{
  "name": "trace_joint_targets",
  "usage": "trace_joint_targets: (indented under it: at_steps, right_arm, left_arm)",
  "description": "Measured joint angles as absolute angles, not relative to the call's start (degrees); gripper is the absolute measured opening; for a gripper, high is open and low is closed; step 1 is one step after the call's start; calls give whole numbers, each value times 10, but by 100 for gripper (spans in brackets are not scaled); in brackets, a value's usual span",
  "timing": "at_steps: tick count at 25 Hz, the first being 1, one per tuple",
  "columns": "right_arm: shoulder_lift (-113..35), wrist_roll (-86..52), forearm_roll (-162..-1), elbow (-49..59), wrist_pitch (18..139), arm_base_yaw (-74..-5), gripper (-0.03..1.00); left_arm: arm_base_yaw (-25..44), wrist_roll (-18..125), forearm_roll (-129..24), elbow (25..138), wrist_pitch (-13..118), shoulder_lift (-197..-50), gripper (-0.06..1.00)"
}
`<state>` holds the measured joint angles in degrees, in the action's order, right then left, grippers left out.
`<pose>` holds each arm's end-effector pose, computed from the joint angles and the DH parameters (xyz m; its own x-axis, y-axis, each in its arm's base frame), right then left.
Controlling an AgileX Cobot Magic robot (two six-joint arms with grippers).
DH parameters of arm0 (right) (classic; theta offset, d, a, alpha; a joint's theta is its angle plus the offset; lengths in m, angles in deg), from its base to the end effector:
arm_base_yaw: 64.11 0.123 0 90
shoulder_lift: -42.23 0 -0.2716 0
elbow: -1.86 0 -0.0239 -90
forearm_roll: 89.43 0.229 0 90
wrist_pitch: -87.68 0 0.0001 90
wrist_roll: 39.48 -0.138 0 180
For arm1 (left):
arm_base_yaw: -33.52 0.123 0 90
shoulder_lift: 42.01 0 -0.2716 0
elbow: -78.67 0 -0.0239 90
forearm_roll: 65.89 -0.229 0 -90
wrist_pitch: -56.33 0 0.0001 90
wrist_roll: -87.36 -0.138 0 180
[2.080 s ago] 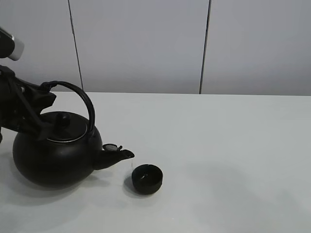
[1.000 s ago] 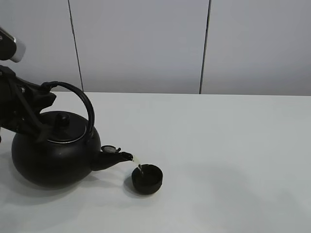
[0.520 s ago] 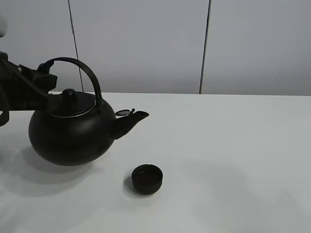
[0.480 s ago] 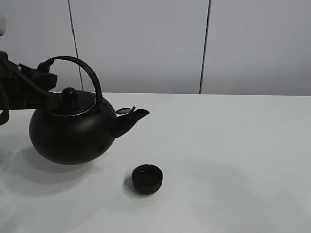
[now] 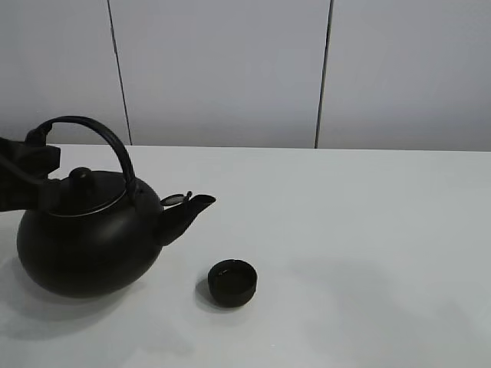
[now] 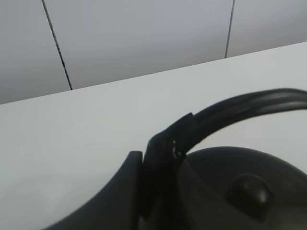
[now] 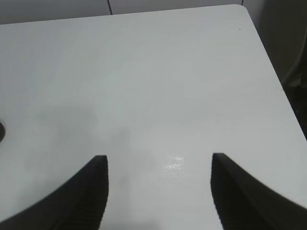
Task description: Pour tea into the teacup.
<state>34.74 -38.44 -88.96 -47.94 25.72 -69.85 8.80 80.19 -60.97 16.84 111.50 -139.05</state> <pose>0.0308 -0.0021 0.2347 -0.4874 0.0346 -0.8725 0.0868 0.9962 -0.0089 0.2509 -0.1048 0.1546 -0.1891 0.1704 -0.9671 0.3705 0.9244 0.0905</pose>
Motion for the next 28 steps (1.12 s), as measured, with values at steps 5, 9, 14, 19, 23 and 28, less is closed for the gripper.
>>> trace_joint_targets:
  at_steps: [5, 9, 14, 19, 23, 28]
  right_arm:
    - [347, -384, -890, -479, 257, -698, 43]
    - [347, -384, -890, -479, 257, -698, 43]
    - [347, -384, -890, -479, 257, -698, 43]
    - [347, -384, -890, -479, 257, -698, 43]
    - [347, -384, -890, -479, 258, -698, 43]
    - [347, -384, -890, -479, 257, -698, 43]
  left_arm:
    - [88, 796, -584, 138, 1139, -1389, 11]
    - [88, 771, -565, 122, 1141, -1388, 11]
    - [102, 752, -564, 121, 1141, -1388, 11]
    - [128, 751, -565, 121, 1143, -1388, 11]
    - [150, 749, -579, 120, 1146, -1388, 11]
    - [165, 749, -607, 116, 1146, -1388, 11]
